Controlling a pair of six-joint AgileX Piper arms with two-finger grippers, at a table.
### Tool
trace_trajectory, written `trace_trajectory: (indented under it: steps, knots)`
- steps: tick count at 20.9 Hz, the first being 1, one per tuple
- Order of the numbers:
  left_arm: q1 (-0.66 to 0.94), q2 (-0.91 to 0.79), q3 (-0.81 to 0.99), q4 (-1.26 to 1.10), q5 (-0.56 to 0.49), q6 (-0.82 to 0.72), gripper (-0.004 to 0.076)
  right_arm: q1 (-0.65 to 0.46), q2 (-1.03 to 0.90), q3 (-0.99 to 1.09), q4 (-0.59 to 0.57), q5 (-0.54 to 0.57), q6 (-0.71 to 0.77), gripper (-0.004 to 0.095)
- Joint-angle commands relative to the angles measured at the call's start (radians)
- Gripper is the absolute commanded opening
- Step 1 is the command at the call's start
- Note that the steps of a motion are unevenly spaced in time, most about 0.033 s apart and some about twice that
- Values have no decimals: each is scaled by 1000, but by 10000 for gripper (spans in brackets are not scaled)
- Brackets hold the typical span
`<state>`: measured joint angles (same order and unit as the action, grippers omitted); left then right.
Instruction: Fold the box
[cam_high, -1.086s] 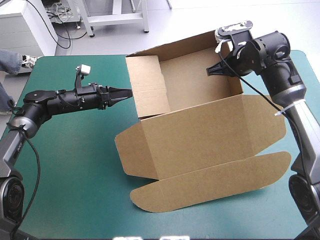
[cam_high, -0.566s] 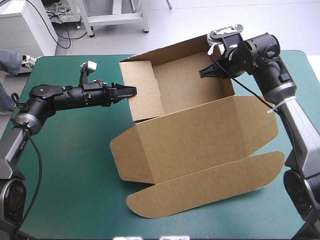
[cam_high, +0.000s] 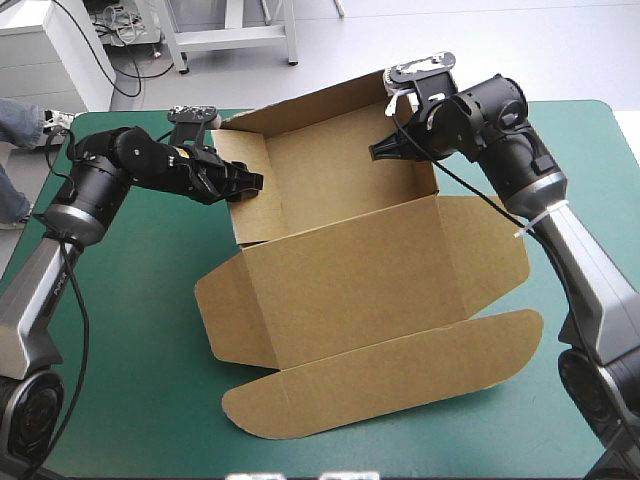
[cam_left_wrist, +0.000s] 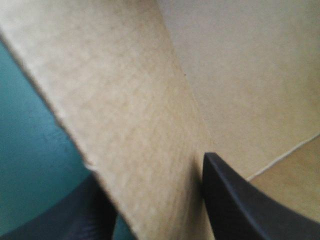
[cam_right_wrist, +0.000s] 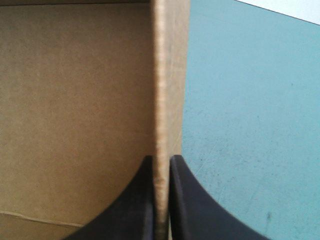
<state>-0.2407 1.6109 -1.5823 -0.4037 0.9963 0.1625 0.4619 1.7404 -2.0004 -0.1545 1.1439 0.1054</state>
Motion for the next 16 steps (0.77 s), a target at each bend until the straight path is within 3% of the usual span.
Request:
trace_trajectory:
  steps: [1,3,4,6,16]
  knots:
    - [-68,-46,-72,188,-11,-154,290,13,-42,-29,81,-71,20,-19]
    - [-106,-44,-93,317,18,-222,198,13,-29,-29,93,-57,24,-19]
    - [-115,-44,-96,343,19,-224,97,13,-19,-29,93,-43,28,-19]
    - [-120,-42,-95,350,17,-220,-8,13,4,-29,86,-29,31,-19]
    - [-120,113,-105,394,15,-222,-8,11,162,-29,66,-36,-4,-20]
